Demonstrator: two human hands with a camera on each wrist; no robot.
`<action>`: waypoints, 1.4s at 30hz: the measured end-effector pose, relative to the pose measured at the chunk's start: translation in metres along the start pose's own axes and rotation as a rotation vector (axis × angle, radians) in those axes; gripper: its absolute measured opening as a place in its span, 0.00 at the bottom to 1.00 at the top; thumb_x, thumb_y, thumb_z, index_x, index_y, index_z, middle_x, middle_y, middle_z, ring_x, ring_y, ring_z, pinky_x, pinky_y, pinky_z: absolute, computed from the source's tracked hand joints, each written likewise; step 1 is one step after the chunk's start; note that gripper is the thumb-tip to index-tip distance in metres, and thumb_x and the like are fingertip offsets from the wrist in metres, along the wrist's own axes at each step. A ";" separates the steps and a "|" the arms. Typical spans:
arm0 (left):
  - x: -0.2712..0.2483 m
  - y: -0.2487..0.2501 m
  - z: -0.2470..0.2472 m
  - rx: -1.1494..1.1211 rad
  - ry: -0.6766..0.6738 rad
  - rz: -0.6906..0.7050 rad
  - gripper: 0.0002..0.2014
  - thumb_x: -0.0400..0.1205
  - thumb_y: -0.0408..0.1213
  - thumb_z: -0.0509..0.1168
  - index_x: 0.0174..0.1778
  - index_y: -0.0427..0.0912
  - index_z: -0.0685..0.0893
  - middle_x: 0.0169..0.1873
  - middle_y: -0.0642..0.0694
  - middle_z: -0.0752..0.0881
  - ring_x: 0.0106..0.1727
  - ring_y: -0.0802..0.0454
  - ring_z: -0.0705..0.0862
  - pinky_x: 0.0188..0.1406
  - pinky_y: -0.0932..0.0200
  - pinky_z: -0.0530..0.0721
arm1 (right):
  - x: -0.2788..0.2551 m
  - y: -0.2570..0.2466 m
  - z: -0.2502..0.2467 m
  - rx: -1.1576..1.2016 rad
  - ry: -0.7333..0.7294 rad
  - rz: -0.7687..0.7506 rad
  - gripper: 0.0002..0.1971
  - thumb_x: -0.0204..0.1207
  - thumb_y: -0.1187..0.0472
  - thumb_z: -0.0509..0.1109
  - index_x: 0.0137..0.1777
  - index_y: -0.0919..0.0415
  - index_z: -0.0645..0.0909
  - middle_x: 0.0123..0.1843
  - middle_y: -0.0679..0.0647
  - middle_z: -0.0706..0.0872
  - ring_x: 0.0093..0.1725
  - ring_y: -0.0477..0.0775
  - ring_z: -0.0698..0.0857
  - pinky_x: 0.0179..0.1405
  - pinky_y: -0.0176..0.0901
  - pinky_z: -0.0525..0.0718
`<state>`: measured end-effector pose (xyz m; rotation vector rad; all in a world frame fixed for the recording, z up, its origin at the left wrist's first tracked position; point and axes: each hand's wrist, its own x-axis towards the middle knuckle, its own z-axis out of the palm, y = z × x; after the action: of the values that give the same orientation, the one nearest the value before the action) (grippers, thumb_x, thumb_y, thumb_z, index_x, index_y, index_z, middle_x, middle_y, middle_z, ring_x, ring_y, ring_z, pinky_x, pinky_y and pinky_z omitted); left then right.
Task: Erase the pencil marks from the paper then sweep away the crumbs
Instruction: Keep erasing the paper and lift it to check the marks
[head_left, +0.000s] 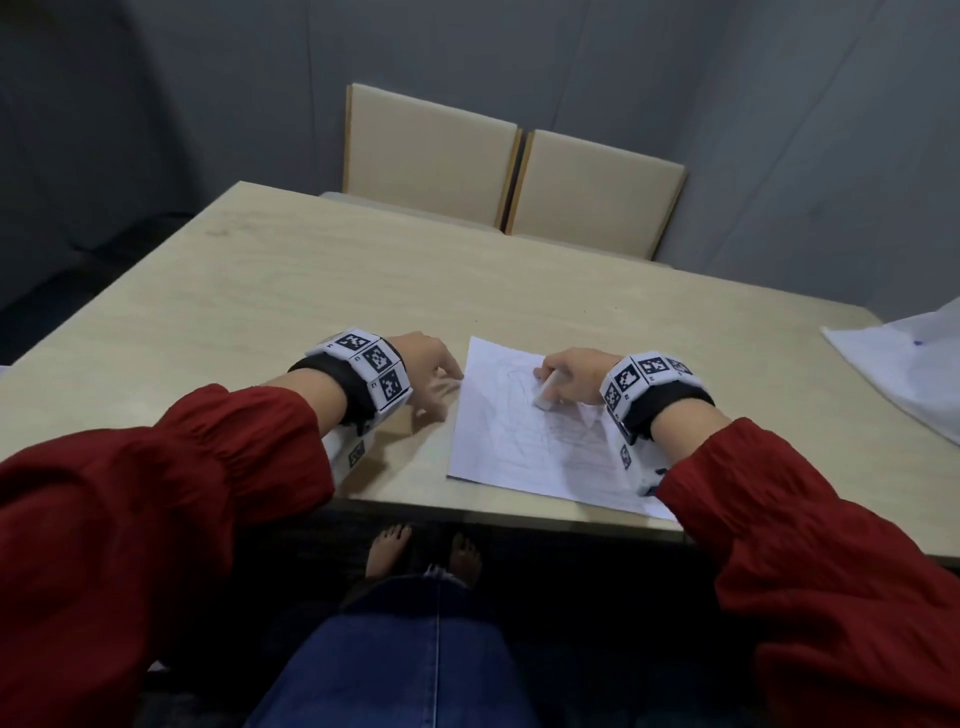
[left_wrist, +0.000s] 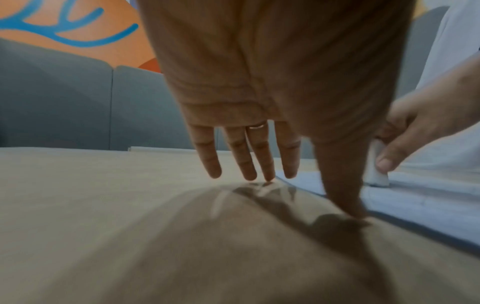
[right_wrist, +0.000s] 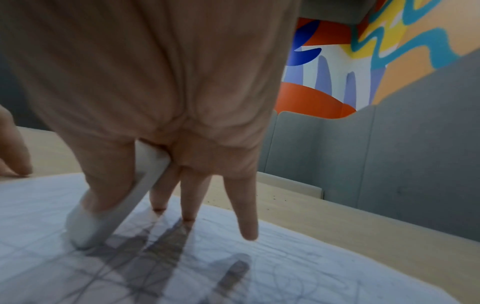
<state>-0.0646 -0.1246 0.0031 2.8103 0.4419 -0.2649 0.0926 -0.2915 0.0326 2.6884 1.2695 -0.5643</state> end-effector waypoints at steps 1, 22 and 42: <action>0.001 0.000 0.002 0.003 -0.036 0.026 0.36 0.72 0.52 0.77 0.76 0.48 0.76 0.74 0.48 0.76 0.73 0.47 0.76 0.68 0.56 0.74 | -0.001 0.003 0.000 -0.009 0.006 -0.008 0.15 0.81 0.62 0.63 0.66 0.57 0.79 0.68 0.54 0.81 0.64 0.59 0.80 0.53 0.41 0.73; -0.004 0.036 0.021 0.128 -0.260 -0.025 0.63 0.67 0.70 0.71 0.86 0.46 0.38 0.85 0.50 0.35 0.86 0.49 0.40 0.85 0.43 0.46 | -0.009 -0.041 0.041 0.285 0.422 -0.233 0.14 0.73 0.69 0.59 0.48 0.62 0.86 0.46 0.58 0.88 0.46 0.57 0.84 0.45 0.42 0.81; -0.003 0.035 0.025 0.093 -0.248 0.020 0.63 0.67 0.67 0.73 0.86 0.49 0.39 0.85 0.49 0.36 0.85 0.48 0.37 0.83 0.39 0.44 | -0.023 -0.044 0.041 -0.095 0.296 -0.304 0.09 0.69 0.64 0.73 0.35 0.47 0.81 0.37 0.40 0.86 0.48 0.48 0.81 0.54 0.46 0.72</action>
<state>-0.0594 -0.1652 -0.0115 2.8184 0.3519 -0.6362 0.0341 -0.2909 0.0060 2.5856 1.7492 -0.1263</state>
